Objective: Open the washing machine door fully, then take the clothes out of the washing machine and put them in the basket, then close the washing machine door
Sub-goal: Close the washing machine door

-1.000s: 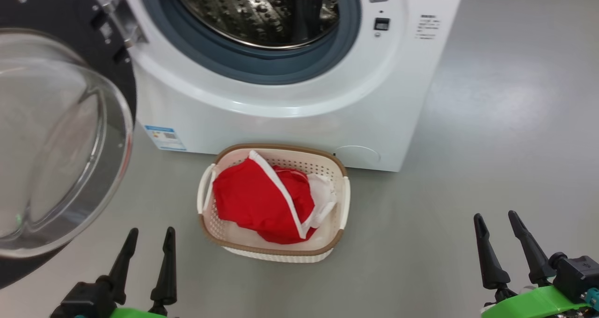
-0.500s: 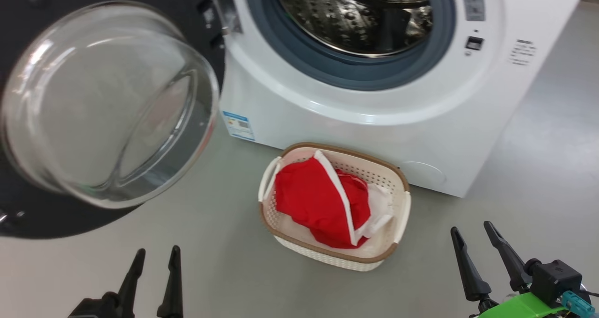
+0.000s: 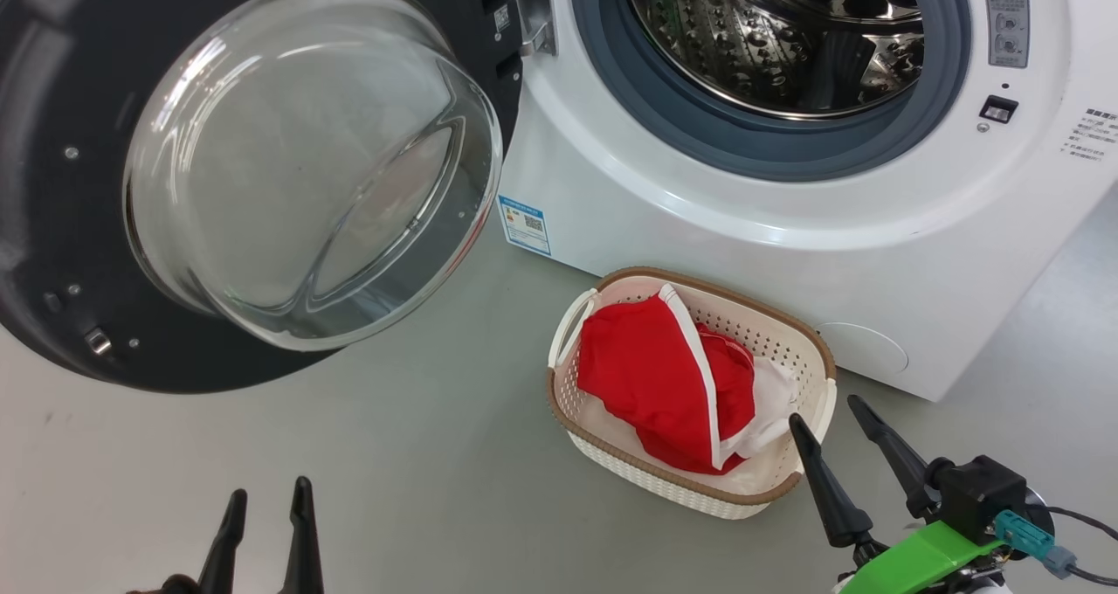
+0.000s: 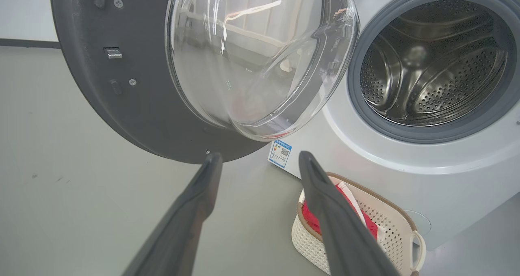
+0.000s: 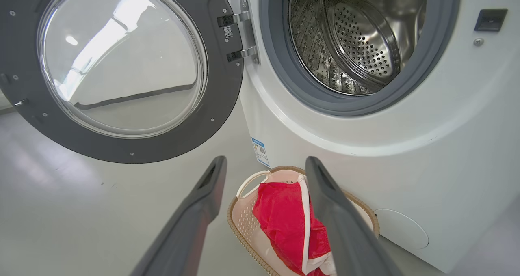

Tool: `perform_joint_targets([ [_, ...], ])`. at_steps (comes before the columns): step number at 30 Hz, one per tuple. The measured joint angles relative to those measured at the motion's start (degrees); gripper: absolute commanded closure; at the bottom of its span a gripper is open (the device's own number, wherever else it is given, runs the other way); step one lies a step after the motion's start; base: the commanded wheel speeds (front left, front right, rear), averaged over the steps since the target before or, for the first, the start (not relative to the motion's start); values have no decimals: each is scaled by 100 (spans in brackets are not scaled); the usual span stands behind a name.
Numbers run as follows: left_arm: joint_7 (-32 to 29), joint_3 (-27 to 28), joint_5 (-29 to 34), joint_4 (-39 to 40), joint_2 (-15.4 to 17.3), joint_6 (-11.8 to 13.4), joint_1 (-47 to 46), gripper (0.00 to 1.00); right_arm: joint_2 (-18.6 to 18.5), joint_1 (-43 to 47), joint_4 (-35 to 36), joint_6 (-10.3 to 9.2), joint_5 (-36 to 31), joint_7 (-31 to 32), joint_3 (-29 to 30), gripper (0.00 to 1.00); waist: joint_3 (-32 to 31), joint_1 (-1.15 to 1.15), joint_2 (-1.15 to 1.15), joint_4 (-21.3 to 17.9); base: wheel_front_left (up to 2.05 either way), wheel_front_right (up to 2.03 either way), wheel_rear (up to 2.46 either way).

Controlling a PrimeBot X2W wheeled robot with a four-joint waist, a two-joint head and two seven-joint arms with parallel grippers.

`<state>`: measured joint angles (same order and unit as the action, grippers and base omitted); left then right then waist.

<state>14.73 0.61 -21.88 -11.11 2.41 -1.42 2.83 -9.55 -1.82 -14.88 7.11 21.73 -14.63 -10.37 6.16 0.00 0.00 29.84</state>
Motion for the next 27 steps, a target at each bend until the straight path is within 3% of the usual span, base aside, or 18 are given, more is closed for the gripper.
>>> perform_joint_targets([
  [14, 0, 60, -90, 223, 1, 110, 199, 0, -92, -212, -176, 0, 148, 0, -289, 0, -29, 0, 0, 30, 0, 0, 0],
  [15, 0, 64, -96, 247, 1, 88, 198, 16, -91, -211, -176, 0, 148, 0, -278, 0, -33, 0, 0, 28, 0, 0, 0],
  [16, 0, 71, -116, 283, 0, 80, 194, 57, -89, -210, -175, 0, 148, 0, -263, 0, -37, 0, 0, 26, 0, 0, 0],
  [17, -1, 100, -153, 330, -1, 48, 190, 85, -83, -208, -175, 0, 148, 0, -233, 0, -43, 0, 0, 24, 0, 0, 0],
  [18, -1, 100, -153, 330, -1, 48, 190, 100, -83, -208, -175, 0, 148, 0, -233, 0, -43, 0, 0, 24, 0, 0, 0],
  [23, 0, 478, -215, 747, -5, -224, 74, 100, -15, -177, -144, 0, 148, 0, -67, 0, -90, 0, 0, 5, 0, 0, 0],
  [27, 0, 1004, 88, 1327, -11, -421, -348, 100, 87, -27, -64, 0, 142, 0, 79, 0, -116, 0, 0, -15, 0, 0, 0],
])
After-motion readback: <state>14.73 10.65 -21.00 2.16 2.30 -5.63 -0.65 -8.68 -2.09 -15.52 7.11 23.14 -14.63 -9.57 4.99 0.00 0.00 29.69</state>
